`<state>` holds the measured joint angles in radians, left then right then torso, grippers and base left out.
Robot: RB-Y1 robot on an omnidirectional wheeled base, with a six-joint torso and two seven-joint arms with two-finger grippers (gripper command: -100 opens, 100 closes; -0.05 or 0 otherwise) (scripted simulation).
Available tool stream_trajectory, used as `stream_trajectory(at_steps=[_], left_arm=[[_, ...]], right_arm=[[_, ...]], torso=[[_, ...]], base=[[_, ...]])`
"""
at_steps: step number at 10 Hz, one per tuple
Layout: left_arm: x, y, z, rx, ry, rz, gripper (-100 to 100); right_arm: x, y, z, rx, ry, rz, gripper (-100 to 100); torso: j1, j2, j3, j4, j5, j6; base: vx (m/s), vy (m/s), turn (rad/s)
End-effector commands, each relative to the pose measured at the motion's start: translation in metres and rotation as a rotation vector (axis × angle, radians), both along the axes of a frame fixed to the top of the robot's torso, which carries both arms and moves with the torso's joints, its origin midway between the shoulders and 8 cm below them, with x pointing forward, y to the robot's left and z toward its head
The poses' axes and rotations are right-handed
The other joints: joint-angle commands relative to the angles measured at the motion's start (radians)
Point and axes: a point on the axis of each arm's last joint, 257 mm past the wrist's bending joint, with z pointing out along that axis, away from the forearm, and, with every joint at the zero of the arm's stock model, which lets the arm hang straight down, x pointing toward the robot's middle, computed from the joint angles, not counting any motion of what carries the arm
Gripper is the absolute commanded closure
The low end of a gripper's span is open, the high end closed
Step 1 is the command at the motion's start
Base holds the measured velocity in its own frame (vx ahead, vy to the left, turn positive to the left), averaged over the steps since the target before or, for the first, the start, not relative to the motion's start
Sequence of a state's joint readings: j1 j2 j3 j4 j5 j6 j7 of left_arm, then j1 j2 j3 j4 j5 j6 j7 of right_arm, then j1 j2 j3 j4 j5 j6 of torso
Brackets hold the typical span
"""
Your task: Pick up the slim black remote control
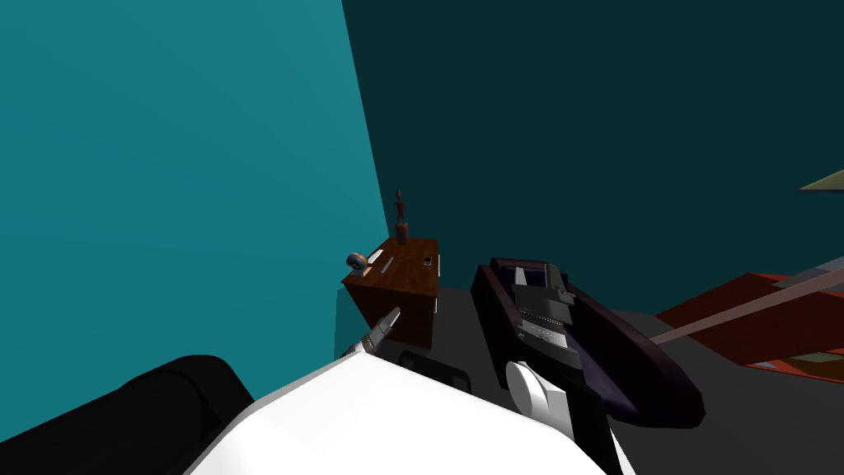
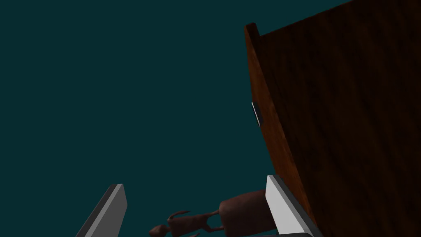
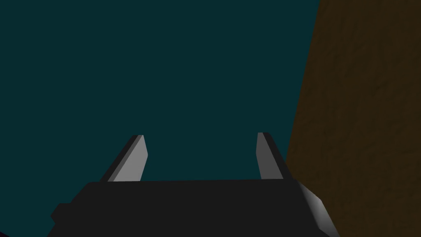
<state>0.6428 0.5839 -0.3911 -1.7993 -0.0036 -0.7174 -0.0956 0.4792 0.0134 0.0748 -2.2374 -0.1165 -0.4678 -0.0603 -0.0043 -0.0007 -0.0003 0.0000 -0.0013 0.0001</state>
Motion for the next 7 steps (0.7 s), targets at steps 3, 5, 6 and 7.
stream_trajectory(at_steps=[3, 5, 6, 7], left_arm=[[-0.025, 0.007, -0.043, 0.043, 0.100, -0.041, -100], [-0.052, 0.014, -0.077, 0.081, 0.190, -0.082, -100], [-0.075, 0.014, -0.096, 0.094, 0.251, -0.122, -100], [-0.081, 0.024, -0.107, 0.119, 0.276, -0.121, -100]], right_arm=[[0.000, 0.000, 0.000, 0.000, 0.000, 0.000, 0], [0.000, 0.000, 0.000, 0.000, 0.000, 0.000, 0], [0.000, 0.000, 0.000, 0.000, 0.000, 0.000, 0], [0.000, 0.000, 0.000, 0.000, 0.000, 0.000, 0]], torso=[[-0.003, 0.000, 0.000, 0.000, -0.001, 0.000], [-0.001, 0.001, 0.000, 0.000, 0.000, 0.000], [-0.001, 0.000, 0.000, 0.000, 0.000, 0.000], [-0.005, 0.000, 0.000, 0.000, -0.001, 0.000]], base=[[0.008, -0.099, -0.017], [0.002, -0.096, -0.042], [0.018, -0.152, -0.072], [0.010, -0.137, -0.020]])
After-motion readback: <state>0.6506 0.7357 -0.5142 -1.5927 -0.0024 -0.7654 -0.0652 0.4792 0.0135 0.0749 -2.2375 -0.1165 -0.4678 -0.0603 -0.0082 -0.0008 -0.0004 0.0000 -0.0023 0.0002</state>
